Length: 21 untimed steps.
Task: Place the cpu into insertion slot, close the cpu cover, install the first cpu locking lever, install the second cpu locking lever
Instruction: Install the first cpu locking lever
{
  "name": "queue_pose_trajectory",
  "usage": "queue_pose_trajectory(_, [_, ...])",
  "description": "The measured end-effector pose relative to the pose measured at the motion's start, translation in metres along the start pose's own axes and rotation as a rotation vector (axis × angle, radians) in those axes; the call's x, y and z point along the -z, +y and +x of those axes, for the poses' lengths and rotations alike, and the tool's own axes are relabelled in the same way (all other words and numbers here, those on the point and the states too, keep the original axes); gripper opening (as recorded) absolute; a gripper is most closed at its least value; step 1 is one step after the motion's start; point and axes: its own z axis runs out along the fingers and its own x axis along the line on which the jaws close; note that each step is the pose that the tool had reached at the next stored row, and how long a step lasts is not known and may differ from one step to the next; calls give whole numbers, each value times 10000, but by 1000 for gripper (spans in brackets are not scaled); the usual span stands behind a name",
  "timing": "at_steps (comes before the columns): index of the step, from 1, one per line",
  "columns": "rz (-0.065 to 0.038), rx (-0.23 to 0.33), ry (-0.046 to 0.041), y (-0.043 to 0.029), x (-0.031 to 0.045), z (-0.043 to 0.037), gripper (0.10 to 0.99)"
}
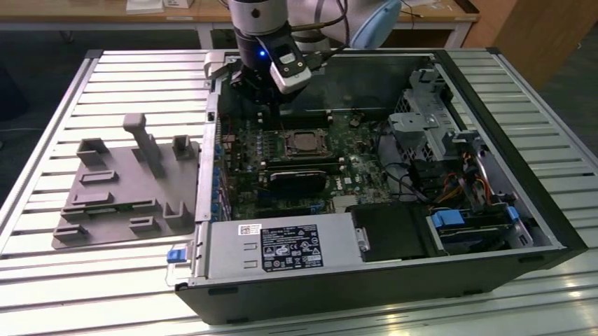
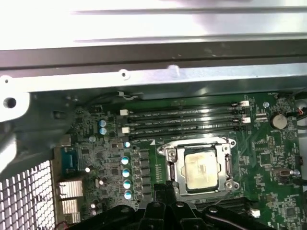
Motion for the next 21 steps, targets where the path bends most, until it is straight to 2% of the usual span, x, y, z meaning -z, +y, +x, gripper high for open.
queue_pose_trajectory(3, [-222, -22, 21, -3, 1, 29, 102])
queue_pose_trajectory(8, [-749, -84, 73, -7, -5, 61, 102])
queue_pose_trajectory(13, [-1156, -129, 113, -11, -20, 95, 102])
queue_pose_trajectory(17, [-1529, -169, 149, -14, -32, 119, 102])
queue_pose_trajectory(21, [-1793, -200, 175, -16, -63, 125, 102])
